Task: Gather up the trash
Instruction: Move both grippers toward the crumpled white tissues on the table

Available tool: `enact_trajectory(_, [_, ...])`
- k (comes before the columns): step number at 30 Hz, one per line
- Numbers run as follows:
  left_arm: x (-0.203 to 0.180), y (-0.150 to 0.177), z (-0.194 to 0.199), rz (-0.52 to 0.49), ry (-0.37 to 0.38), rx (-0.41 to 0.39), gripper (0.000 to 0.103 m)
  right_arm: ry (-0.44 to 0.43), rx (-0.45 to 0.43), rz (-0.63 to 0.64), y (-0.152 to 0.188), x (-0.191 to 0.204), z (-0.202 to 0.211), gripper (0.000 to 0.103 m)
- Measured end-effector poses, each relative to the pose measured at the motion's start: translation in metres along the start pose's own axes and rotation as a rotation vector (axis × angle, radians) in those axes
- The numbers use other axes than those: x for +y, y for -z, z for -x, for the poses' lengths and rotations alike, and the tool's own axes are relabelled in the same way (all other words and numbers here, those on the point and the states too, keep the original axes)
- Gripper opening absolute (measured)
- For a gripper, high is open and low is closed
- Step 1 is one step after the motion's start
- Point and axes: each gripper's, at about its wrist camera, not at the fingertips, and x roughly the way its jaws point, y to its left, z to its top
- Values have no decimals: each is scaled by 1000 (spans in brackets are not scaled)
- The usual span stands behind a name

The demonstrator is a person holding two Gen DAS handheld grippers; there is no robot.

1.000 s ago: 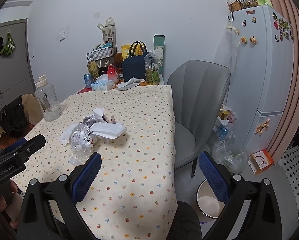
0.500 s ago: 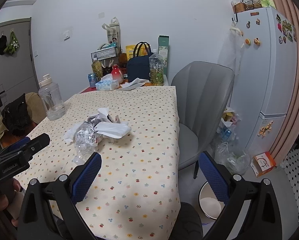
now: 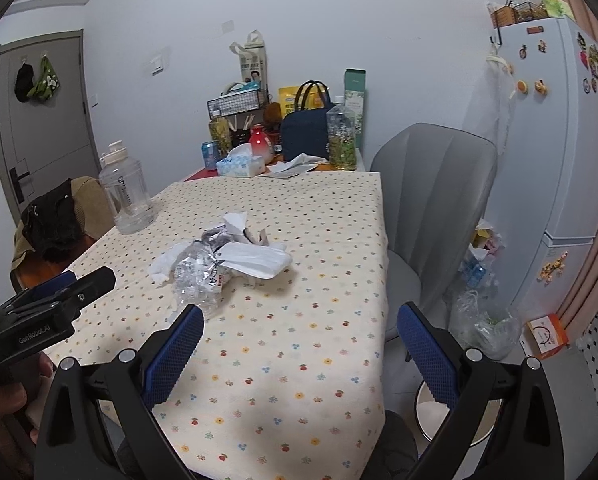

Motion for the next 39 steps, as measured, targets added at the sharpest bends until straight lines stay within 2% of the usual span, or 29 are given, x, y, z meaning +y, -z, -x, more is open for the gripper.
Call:
enact_trajectory(9, [37, 3, -12, 43, -61, 30, 98, -102, 77, 39, -2, 30, -39, 83])
enact_trajectory(15, [59, 3, -24, 70, -97, 45, 98, -115, 101, 47, -8, 40, -68, 78])
enact_trajectory(20, [72, -1, -44, 87, -100, 75, 97, -125, 146, -1, -13, 32, -98, 73])
enact_trajectory(28, [79, -12, -81, 60, -120, 111, 97, -126, 182, -38, -20, 18, -131, 66])
enact_trajectory(34, [95, -25, -110, 116, -127, 123, 94, -131, 186, -65, -28, 10, -145, 65])
enact_trajectory(37, [98, -27, -130, 115, -134, 165, 94, -138, 196, -94, -32, 5, -153, 65])
enact_trajectory(39, [103, -28, -144, 129, -138, 190, 90, -135, 201, -107, -34, 3, -157, 65])
